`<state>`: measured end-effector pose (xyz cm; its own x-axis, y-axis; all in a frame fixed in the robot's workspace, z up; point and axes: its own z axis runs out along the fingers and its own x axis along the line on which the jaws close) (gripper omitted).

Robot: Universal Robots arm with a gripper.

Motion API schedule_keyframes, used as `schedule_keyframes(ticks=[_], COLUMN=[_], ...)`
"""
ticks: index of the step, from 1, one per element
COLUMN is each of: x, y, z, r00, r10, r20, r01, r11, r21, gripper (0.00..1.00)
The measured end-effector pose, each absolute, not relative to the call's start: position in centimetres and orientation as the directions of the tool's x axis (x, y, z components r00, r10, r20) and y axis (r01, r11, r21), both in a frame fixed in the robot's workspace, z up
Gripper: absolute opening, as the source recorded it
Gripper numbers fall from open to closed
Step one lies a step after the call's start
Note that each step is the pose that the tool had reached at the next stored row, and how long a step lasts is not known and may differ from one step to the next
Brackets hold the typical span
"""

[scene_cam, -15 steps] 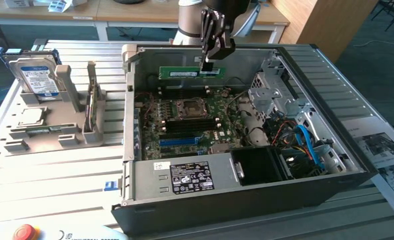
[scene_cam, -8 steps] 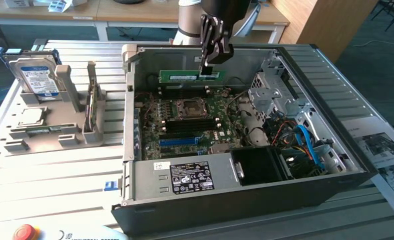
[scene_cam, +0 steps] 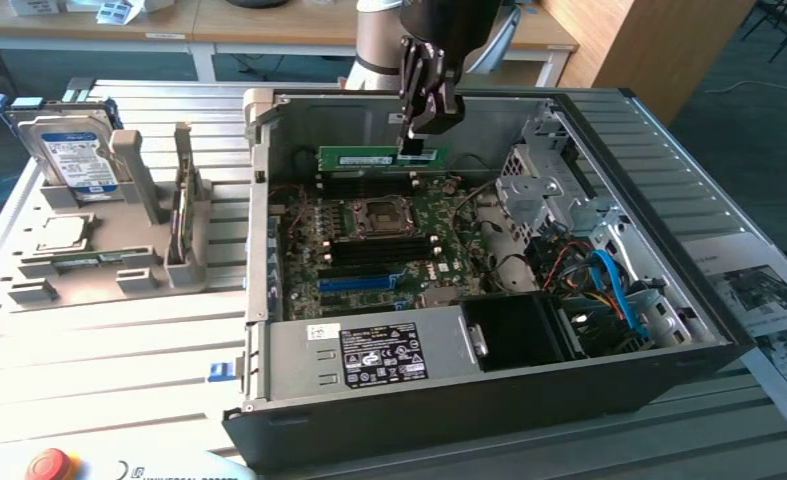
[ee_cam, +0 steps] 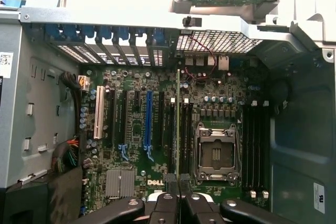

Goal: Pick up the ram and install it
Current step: 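Insert the ram into the slot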

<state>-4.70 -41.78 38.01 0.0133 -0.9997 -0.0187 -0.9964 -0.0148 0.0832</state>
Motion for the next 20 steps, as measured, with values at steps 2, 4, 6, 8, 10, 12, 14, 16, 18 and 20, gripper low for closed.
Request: schedule_keyframes(ticks=[2, 4, 6, 8, 10, 12, 14, 16, 18, 20], x=[-4.7, -4.7, -4.7, -4.7, -4.7, -4.7, -4.7, -4.7, -4.7, -4.7], y=[-41.8, -41.8, -41.8, -41.8, -41.8, -41.8, -41.8, -41.8, -41.8, -41.8], z=[38.0, 38.0, 38.0, 38.0, 38.0, 37.9, 37.7, 37.4, 37.1, 36.8], r00=[0.013, 0.013, 0.013, 0.013, 0.013, 0.013, 0.013, 0.013, 0.013, 0.013], r10=[-1.000, -1.000, -1.000, -1.000, -1.000, -1.000, -1.000, -1.000, -1.000, -1.000], r20=[-0.019, -0.019, -0.019, -0.019, -0.019, -0.019, -0.019, -0.019, -0.019, -0.019], r01=[-0.996, -0.996, -0.996, -0.996, -0.996, -0.996, -0.996, -0.996, -0.996, -0.996], r11=[-0.015, -0.015, -0.014, -0.015, -0.015, -0.015, -0.015, -0.015, -0.015, -0.015], r21=[0.083, 0.083, 0.082, 0.082, 0.082, 0.082, 0.082, 0.082, 0.082, 0.082], gripper=[0.12, 0.12, 0.12, 0.12, 0.12, 0.12, 0.12, 0.12, 0.12, 0.12])
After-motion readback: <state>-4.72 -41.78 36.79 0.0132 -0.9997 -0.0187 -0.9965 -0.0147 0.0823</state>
